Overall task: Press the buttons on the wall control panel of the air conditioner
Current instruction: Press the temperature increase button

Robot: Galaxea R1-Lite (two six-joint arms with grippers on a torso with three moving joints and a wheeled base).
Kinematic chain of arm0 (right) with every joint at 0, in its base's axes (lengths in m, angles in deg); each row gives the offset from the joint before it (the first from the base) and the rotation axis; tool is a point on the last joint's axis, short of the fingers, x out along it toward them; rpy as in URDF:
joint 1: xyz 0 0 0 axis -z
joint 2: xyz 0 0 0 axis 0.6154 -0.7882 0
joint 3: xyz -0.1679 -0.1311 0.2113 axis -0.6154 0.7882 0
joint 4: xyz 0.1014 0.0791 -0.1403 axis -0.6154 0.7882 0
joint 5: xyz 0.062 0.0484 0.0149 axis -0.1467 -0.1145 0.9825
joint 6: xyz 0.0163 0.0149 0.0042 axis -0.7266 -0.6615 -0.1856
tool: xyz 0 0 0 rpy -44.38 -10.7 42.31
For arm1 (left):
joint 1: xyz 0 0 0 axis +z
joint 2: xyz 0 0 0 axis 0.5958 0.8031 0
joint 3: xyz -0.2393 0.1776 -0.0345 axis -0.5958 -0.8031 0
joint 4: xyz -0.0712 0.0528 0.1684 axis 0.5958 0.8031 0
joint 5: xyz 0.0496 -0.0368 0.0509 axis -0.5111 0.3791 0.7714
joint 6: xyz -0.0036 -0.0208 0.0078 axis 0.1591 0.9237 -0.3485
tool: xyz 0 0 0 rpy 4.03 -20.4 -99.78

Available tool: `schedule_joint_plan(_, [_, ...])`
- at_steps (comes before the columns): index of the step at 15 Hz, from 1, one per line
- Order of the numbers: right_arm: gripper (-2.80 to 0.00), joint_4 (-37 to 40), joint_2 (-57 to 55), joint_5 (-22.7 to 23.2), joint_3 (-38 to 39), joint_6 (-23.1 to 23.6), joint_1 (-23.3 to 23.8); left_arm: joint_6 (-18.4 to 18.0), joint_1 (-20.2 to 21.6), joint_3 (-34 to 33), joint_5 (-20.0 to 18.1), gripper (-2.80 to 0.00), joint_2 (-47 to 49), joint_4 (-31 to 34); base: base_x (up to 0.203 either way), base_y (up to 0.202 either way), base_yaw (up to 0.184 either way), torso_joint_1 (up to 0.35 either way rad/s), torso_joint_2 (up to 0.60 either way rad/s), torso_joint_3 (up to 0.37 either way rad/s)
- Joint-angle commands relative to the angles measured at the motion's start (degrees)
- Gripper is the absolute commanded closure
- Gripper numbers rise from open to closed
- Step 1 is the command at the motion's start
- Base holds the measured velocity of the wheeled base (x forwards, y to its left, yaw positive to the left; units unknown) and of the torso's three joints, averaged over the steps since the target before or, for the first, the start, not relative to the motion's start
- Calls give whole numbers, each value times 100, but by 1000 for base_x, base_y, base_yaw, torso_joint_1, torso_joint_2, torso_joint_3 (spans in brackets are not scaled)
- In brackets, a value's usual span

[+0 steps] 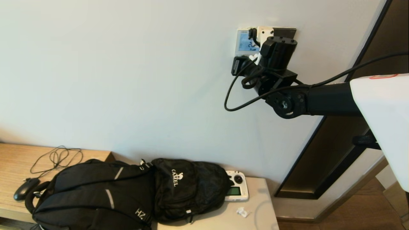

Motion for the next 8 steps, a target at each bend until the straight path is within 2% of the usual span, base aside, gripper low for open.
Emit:
schedule_joint_plan(1, [0,-10,-25,-7,-17,2,2,1,2,0,-1,0,-2,-2,0,0,0,0,0,0])
schedule_joint_plan(8, [0,30,-199,2,-204,2,63,1,5,0,4,0,-2,-2,0,0,0,0,0,0])
